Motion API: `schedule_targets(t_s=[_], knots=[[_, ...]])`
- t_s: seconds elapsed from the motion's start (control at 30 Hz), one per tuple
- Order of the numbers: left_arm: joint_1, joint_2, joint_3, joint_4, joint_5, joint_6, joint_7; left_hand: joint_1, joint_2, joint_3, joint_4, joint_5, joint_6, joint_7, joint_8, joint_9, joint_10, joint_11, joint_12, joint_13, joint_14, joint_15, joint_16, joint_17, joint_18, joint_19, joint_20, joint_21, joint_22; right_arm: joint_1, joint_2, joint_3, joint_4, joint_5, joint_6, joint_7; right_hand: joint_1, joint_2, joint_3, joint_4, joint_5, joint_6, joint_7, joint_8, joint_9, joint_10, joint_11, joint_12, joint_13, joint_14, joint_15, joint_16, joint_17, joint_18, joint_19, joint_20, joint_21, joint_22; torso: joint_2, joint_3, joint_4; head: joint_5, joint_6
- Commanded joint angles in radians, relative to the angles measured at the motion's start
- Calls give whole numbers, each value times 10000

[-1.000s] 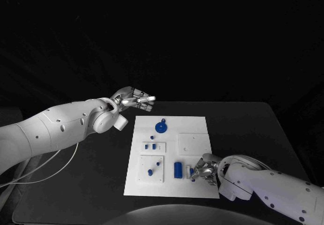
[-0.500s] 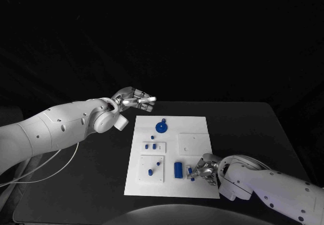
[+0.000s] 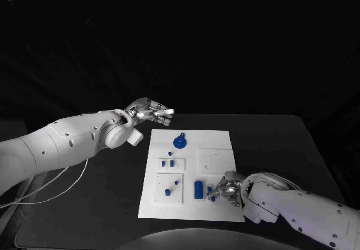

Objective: Assemble the parts on the task board

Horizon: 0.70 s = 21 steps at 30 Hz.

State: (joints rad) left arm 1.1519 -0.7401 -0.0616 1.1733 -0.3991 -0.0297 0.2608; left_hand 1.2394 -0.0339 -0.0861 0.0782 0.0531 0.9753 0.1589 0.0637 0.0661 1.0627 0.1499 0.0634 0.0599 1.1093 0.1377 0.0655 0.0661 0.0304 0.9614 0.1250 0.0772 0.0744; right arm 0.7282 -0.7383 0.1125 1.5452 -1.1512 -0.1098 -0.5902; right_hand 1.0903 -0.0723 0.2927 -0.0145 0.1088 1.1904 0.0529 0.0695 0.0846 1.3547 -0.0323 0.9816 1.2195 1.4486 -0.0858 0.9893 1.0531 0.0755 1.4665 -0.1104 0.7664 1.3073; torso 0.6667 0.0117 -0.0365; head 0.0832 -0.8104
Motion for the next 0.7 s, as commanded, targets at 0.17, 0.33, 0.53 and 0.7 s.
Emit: schedule_targets(t_s=[0.17,0.33,0.53,0.7], knots=[[-1,14,-20,20,-40,183,66,-7,123,10,-47,-67,-85,-8,7,-5,-32,18,-29,-4,-64,20,-31,-11,-95,-17,-49,-50,-13,15,79,-6,-43,-187,39,-57,-120,-565,-22,1147,-562,73,5,-57,25,55,-28,-46,-33,33,-35,-20,17,-158,341,-8,-72,925,1,3,-5,-16,13],[-1,7,-31,23,-40,183,70,-31,152,-42,-85,-66,-88,-9,8,-5,-45,21,-31,-4,-73,23,-33,-13,-91,-16,-48,-50,-14,20,102,-6,-55,-159,36,-34,-442,-836,-44,1826,-600,55,0,-52,10,56,-42,-89,-45,22,-65,-45,27,-172,341,-48,-96,921,3,6,-6,-63,51],[-1,-4,-42,22,-40,176,67,-31,152,-42,-85,-66,-88,-9,8,-5,-45,21,-31,-4,-73,23,-33,-13,-91,-16,-48,-50,-14,22,65,-6,-25,-91,158,89,-269,-980,-665,2538,-604,31,0,-48,0,70,-43,-128,-22,33,-72,-83,67,-198,346,-66,-110,923,2,10,-9,-60,38],[-1,-14,-53,27,-42,174,69,-22,156,-38,-97,-67,-91,-4,8,-5,-47,23,-30,-4,-72,24,-32,-12,-86,-13,-45,-49,-13,20,-63,-7,-5,17,708,307,443,-1105,-1214,1937,-608,-18,41,-45,-10,15,-20,-208,-40,9,-75,-157,45,-194,316,-74,-183,908,7,18,-10,-48,28]])
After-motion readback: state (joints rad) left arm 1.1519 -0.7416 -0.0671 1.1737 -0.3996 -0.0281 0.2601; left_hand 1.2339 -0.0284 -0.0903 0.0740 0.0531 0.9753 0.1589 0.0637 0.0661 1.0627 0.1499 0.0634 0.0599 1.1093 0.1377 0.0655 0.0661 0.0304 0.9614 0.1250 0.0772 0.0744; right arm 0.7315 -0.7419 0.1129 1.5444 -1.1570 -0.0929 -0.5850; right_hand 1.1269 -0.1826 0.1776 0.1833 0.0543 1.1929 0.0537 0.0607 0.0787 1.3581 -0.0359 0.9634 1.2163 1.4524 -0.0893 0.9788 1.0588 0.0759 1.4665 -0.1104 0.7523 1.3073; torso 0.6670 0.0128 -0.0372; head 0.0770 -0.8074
